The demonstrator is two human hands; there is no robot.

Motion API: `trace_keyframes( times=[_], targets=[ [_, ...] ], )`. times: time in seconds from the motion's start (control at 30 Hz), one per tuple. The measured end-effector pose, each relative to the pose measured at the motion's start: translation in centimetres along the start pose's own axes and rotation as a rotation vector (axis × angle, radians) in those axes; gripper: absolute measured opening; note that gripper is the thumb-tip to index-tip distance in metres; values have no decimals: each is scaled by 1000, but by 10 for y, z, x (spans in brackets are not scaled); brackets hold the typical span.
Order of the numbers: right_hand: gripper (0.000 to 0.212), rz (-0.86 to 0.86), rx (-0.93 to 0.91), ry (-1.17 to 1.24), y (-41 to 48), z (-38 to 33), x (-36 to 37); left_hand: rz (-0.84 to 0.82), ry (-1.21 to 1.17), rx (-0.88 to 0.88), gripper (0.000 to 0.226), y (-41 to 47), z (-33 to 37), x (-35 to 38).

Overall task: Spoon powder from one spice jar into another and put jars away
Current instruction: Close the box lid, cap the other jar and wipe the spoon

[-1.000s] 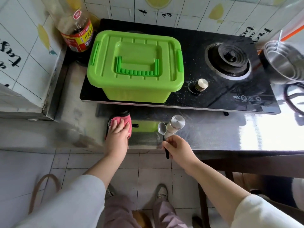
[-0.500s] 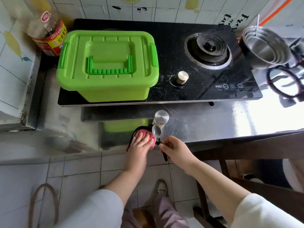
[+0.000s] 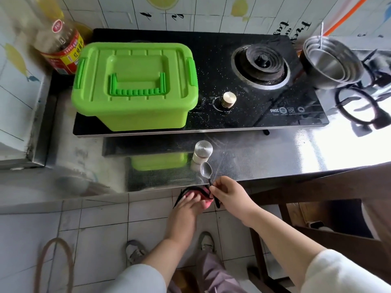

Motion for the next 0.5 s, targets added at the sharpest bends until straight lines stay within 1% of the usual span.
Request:
trace_keyframes(
  times=[0.03, 0.07, 0.13, 0.17, 0.23, 0.27, 0.33, 0.5],
  targets=[
    [14, -2, 1, -8, 1, 0, 2, -3, -26, -67, 44, -9, -7, 0],
    [13, -8, 1, -19, 2, 0, 4, 11, -65, -143, 37, -18, -14, -3],
    [11, -29, 4, -27, 4, -1, 11, 103, -90, -298, 13, -31, -23, -14],
    [11, -38, 6, -23, 4, -1, 16, 153, -107, -382, 13, -35, -25, -20],
    [12, -46, 8, -23, 6, -4, 24, 231, -247, -498, 18, -37, -28, -34],
    [12, -51, 15, -17, 7, -6, 29, 275, -319, -528, 19, -36, -29, -42],
    [10, -69, 53, 28, 9, -11, 39, 331, -390, -568, 21, -31, -35, -62],
    [6, -80, 130, 128, 22, -23, 53, 335, -617, -606, 25, -17, -50, -111]
  ],
)
Point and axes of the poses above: each hand's wrist, its own y-axis towards the middle knuckle, its own x-axis out of the palm, z = x × y, the point moved 3 cm from there along y, towards the middle knuckle, and after that the axes turned 15 degrees about -y, right-handed, at the moved point
